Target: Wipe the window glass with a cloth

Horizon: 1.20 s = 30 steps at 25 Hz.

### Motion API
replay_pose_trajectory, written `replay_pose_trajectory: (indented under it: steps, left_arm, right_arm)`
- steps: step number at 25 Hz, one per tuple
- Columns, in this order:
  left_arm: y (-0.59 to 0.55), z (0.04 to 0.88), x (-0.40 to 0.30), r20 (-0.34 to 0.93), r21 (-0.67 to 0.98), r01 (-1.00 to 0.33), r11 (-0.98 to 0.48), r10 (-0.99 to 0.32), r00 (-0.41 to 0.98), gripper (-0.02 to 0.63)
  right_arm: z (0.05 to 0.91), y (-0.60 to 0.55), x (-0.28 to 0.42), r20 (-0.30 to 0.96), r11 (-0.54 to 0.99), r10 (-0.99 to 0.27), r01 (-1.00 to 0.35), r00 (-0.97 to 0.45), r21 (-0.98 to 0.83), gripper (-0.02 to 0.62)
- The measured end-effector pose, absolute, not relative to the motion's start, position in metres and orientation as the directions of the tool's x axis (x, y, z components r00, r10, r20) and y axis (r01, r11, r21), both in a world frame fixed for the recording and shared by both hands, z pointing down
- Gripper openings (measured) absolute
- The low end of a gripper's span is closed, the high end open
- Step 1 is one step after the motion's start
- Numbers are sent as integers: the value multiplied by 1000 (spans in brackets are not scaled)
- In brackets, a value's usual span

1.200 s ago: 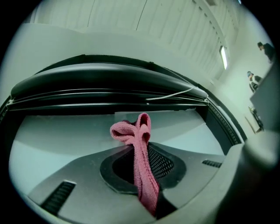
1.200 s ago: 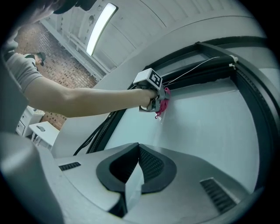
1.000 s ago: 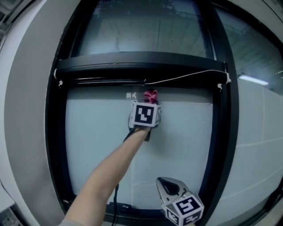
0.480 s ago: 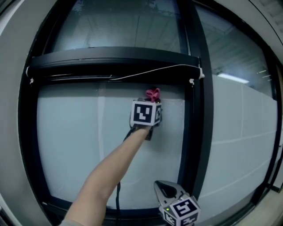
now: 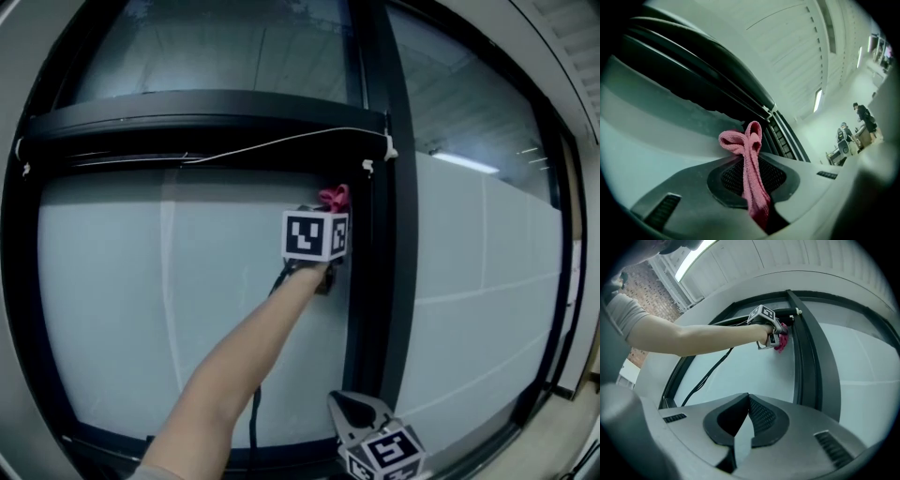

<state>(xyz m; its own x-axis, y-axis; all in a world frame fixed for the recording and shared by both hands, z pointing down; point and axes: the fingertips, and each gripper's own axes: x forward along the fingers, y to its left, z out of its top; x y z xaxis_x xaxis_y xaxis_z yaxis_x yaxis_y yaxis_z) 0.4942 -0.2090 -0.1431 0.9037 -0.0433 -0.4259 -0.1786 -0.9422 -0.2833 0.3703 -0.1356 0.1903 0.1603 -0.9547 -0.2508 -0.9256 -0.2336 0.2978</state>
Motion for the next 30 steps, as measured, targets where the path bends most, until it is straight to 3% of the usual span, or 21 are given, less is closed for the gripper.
replay_pose_trajectory:
  steps: [9,18,30]
  left_arm:
    - [-189,-130,510,-440,-242,-85,-966,31,897,51]
    - [-199,-83,516,-365,-202,-28,-979,49,930,51]
    - [-253,-68,470,-314,-262,-271,-926,-184,931,51]
  right_arm:
    - [203,-127,387,-224,-258,-954,-928,200,271,-11]
    - [218,-138,372,-190,-215,-967,-943,169,255,-11]
    - [220,-164,333,-172,-152,-979,-951,108,270,-11]
